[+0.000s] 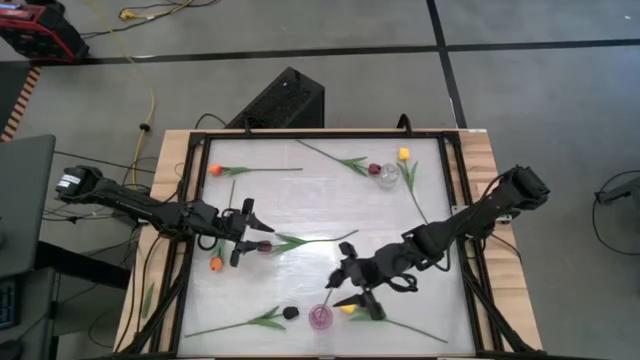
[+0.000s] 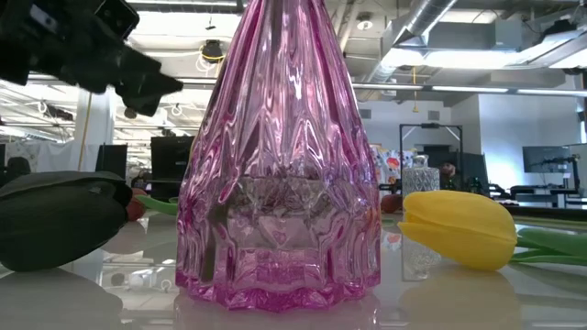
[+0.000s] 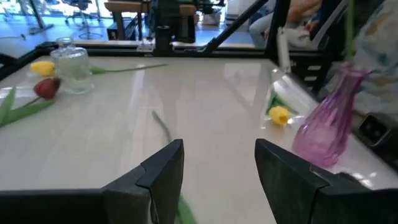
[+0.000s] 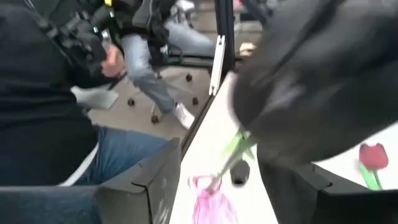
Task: Sort flowers into vase by color
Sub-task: Put the right black tulip into the pink vase, then put the black tulip into the pink vase
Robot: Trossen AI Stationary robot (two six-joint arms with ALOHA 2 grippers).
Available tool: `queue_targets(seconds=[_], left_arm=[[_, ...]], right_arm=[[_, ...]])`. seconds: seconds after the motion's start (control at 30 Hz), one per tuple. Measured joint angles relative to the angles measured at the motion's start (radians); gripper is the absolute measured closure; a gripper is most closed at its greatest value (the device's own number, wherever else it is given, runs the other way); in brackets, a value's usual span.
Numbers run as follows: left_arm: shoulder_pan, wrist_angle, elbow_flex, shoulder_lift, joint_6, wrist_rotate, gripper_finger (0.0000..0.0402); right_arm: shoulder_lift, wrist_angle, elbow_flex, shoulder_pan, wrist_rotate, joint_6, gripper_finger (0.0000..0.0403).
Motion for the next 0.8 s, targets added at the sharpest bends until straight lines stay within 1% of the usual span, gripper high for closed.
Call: queue_targets(seconds=[0.07, 0.17, 0.23, 0.33, 0.4, 0.5, 0.57, 0.67, 0.8], left_arm=[[0.0, -0.036, 0.028, -0.001, -0.027, 0.059, 0.0214], [-0.009, -0.226, 0.102, 0.0, -0.074, 0.166, 0.0214], [-0.032, -0.378, 0.168, 0.001, -0.128, 0.178, 0.0214], [-0.096, -0.569, 0.251, 0.001, -0.23, 0.164, 0.0214], [-0.156, -0.641, 0.296, 0.002, -0.309, 0.177, 0.0214], [-0.266, -0.665, 0.349, 0.001, -0.426, 0.19, 0.0214], [-0.35, -0.665, 0.369, 0.005, -0.5, 0.138, 0.0214], [-0.479, -0.665, 0.38, 0.032, -0.603, 0.01, 0.0214], [-0.63, -0.654, 0.38, 0.124, -0.746, -0.141, 0.0214]], right_arm=[[-0.022, -0.059, 0.0, 0.002, -0.001, 0.0, 0.0161], [-0.051, -0.14, 0.0, 0.011, 0.002, 0.0, 0.016], [-0.06, -0.197, 0.0, 0.017, 0.004, 0.0, 0.016], [-0.062, -0.287, 0.0, 0.025, 0.004, 0.0, 0.016], [-0.062, -0.342, 0.0, 0.025, 0.005, 0.0, 0.0162], [-0.061, -0.416, 0.0, 0.025, 0.005, 0.045, 0.0165], [-0.059, -0.447, 0.0, 0.027, 0.005, 0.103, 0.0167], [-0.057, -0.466, 0.0, 0.041, 0.007, 0.158, 0.0168], [-0.052, -0.461, 0.0, 0.07, 0.016, 0.232, 0.0169]])
